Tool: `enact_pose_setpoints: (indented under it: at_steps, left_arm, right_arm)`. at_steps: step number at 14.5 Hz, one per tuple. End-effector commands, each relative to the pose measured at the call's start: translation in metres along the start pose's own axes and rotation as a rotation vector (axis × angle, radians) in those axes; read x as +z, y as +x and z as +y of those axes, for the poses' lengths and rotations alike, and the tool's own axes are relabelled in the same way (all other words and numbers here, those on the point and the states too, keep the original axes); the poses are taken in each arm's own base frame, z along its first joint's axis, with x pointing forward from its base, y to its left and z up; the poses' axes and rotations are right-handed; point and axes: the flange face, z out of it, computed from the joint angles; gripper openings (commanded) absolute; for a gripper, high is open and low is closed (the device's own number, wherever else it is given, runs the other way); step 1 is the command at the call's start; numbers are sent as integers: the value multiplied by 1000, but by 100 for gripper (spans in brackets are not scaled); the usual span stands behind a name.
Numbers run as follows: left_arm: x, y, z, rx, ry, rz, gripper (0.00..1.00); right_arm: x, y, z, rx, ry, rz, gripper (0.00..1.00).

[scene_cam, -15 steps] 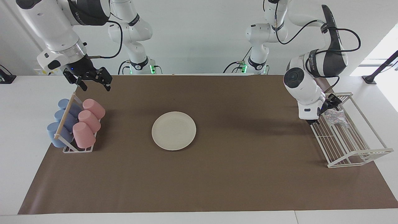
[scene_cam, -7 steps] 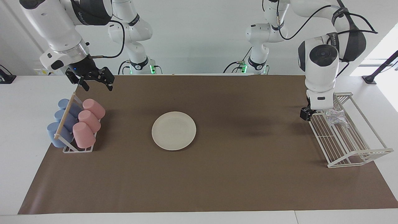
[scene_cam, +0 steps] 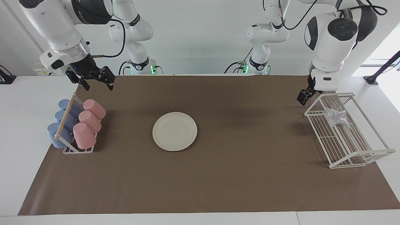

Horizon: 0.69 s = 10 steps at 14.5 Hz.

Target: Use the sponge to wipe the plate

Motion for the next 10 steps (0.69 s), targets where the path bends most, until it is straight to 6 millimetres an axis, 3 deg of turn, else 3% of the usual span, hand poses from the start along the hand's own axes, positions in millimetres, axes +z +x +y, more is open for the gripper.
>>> enact_pose_setpoints:
  at_steps: [1, 6, 10]
  left_arm:
    - [-21, -24, -12, 93, -83, -66, 100]
    - [-32, -44, -15, 282, -134, -143, 100]
    - [-75, -43, -17, 318, -174, -120, 100]
  right_arm:
    - [-5, -3, 2, -20, -22, -10, 100]
    - [-5, -3, 0, -23, -23, -10, 100]
    - [-6, -4, 1, -21, -22, -10, 100]
